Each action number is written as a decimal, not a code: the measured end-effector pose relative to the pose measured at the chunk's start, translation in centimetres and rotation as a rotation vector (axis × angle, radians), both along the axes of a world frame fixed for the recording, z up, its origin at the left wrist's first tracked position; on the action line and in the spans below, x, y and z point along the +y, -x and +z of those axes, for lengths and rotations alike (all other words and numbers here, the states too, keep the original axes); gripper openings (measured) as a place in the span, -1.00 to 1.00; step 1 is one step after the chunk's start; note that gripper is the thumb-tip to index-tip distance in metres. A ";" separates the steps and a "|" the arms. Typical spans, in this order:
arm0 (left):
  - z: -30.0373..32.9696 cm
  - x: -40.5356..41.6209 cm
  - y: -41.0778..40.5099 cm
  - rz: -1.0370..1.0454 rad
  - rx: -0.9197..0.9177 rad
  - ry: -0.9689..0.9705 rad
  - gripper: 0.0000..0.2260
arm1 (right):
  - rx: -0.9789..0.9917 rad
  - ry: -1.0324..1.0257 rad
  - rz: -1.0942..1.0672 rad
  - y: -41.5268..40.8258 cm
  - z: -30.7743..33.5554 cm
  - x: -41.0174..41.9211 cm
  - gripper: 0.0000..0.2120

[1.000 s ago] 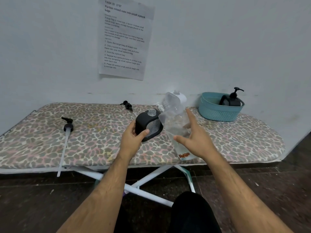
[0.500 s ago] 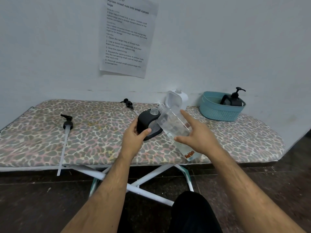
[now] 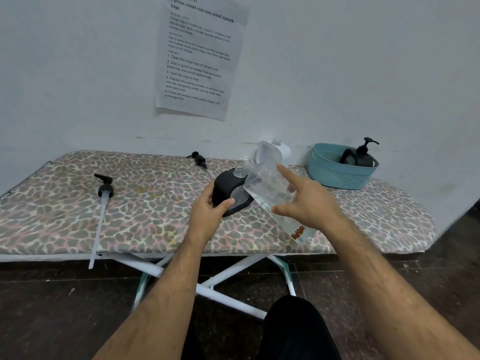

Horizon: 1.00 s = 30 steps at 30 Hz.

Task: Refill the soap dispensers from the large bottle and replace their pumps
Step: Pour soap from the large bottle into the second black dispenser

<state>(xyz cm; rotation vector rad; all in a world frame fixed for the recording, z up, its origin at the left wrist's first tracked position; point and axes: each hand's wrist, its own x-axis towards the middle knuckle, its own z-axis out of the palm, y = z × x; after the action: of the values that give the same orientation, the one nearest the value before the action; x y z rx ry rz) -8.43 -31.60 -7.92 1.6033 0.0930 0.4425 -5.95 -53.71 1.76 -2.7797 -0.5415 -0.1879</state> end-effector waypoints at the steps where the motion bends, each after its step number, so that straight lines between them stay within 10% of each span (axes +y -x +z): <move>1: 0.0 0.0 0.0 0.001 0.001 -0.004 -0.50 | -0.003 0.011 0.000 0.0 0.1 0.0 -0.07; 30: -0.3 0.2 -0.2 -0.011 0.002 -0.004 -0.49 | -0.061 0.157 -0.006 0.5 1.5 0.3 -0.07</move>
<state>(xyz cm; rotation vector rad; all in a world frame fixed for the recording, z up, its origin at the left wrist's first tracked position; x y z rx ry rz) -8.20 -31.43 -8.26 1.6079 0.0851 0.4332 -6.41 -53.37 3.23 -2.9365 -0.5871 -0.2425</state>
